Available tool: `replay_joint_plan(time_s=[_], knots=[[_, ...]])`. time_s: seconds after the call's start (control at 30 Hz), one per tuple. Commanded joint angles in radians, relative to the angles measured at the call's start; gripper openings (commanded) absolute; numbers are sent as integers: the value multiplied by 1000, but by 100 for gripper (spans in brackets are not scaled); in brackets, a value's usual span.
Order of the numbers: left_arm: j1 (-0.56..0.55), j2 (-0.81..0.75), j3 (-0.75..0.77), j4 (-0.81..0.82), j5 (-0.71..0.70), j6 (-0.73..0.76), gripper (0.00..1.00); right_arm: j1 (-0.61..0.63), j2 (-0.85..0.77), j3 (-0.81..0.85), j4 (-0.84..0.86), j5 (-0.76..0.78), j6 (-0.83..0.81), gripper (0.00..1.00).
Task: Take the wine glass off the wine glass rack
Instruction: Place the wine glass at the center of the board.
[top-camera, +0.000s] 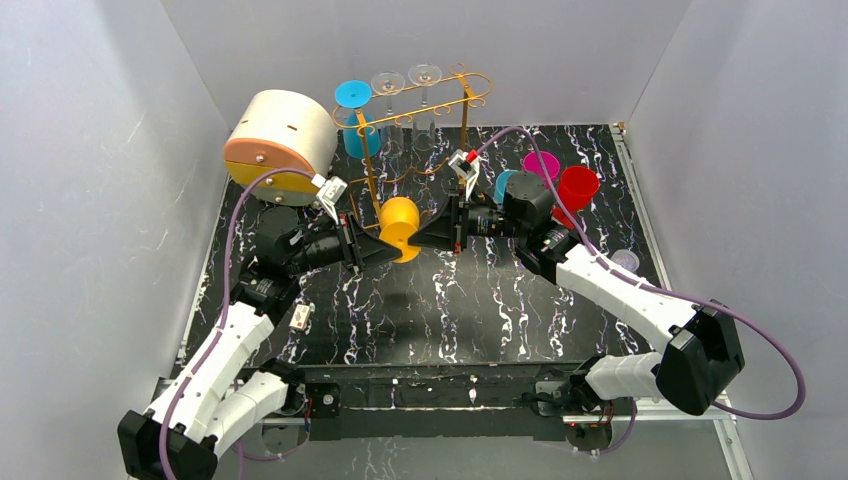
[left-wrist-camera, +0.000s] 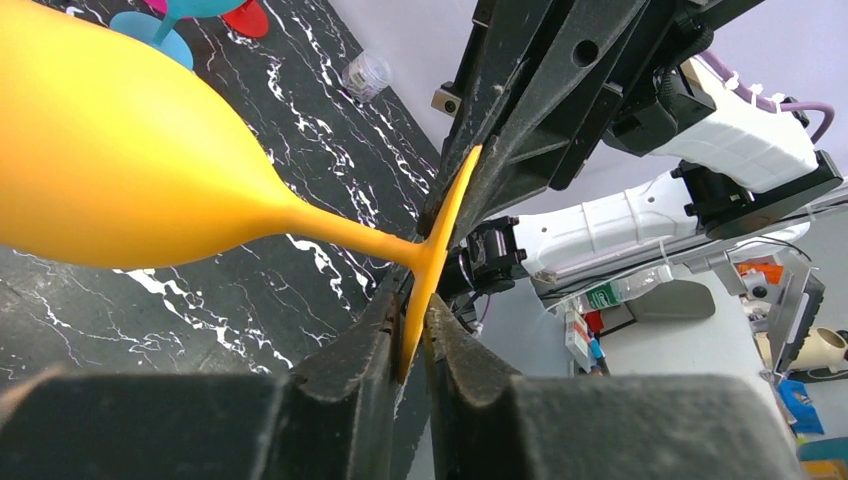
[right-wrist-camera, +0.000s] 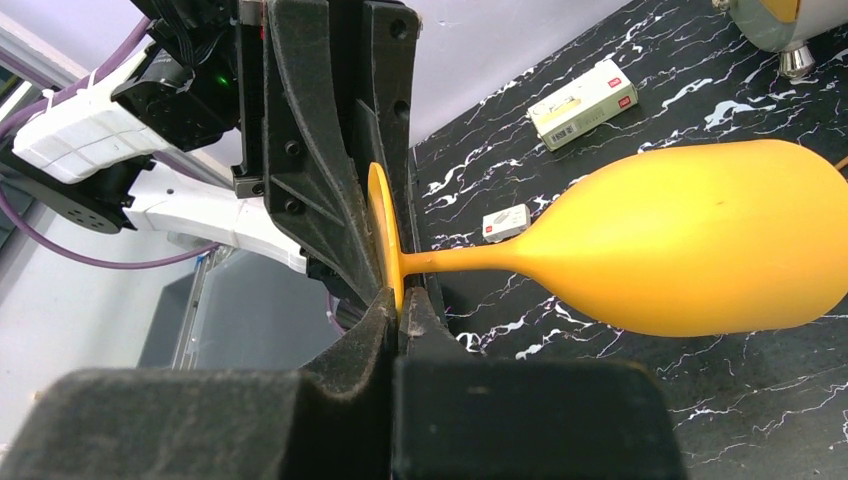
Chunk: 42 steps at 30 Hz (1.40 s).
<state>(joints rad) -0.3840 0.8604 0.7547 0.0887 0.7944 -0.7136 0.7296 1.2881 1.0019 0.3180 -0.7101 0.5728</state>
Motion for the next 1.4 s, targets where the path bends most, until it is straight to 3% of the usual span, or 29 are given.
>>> replay_joint_plan(time_s=[0.0,0.2,0.37,0.47,0.9,1.07,1.3,1.37], knots=[[-10,-14,33,15,-6,5,11,6,-20,-2,30,-5,-28,1],[-16,-35,7,57,-36,-5,2,11,-25,-13,50,-7,-36,1],[-21,-24,-10,103,7,-30,22,15,-40,-34,91,-7,-40,1],[-32,-6,-19,144,26,-53,23,15,-48,-45,110,-9,-41,1],[-87,15,-28,147,-12,-47,14,17,-53,-49,119,-2,-40,1],[-93,15,-26,137,-30,-36,0,17,-54,-50,119,-2,-41,1],[-96,-24,-45,137,-75,-6,0,17,-59,-51,113,14,-42,1],[-96,-46,-55,135,-90,10,0,18,-61,-52,111,17,-42,5]])
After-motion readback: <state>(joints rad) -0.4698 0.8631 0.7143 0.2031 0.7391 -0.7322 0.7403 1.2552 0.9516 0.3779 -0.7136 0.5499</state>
